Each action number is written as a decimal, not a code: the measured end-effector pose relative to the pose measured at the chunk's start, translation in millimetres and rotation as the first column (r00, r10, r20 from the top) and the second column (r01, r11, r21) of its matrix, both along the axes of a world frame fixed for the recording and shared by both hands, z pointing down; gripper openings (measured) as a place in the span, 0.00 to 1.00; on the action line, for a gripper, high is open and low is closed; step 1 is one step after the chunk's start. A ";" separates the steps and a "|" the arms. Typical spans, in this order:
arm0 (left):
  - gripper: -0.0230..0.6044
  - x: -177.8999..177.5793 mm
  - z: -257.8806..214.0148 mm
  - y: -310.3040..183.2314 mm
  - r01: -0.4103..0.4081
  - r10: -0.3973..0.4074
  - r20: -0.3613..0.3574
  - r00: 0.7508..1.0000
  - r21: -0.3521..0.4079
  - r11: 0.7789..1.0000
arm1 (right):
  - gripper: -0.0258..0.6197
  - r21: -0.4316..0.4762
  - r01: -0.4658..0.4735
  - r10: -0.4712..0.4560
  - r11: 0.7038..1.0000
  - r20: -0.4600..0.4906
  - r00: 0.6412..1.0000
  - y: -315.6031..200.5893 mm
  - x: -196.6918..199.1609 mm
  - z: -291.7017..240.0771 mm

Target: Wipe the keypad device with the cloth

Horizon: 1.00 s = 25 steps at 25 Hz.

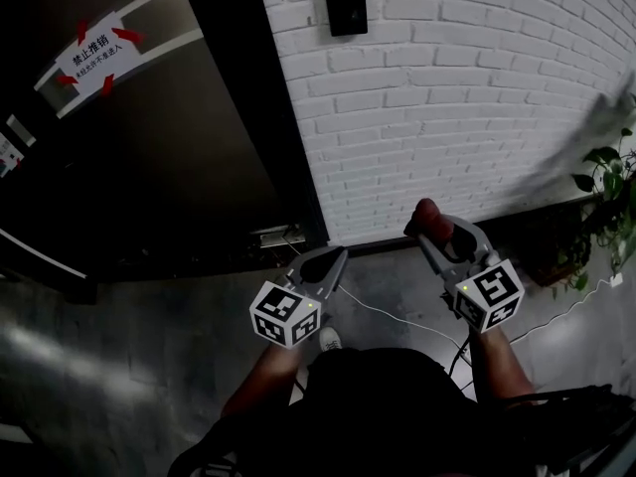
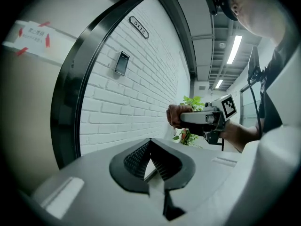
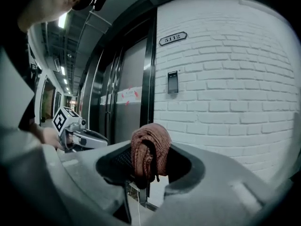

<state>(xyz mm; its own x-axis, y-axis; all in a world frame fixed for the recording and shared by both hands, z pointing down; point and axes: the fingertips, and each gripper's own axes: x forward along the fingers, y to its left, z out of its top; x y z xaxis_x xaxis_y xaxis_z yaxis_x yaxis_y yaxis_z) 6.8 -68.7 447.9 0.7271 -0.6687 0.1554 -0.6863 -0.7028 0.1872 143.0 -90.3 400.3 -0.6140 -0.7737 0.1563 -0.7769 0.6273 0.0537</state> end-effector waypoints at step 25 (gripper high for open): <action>0.06 54.1 5.0 82.1 0.126 -0.126 0.031 0.992 0.009 0.992 | 0.28 -0.007 0.148 -0.148 0.989 0.007 0.989 72.3 47.7 23.5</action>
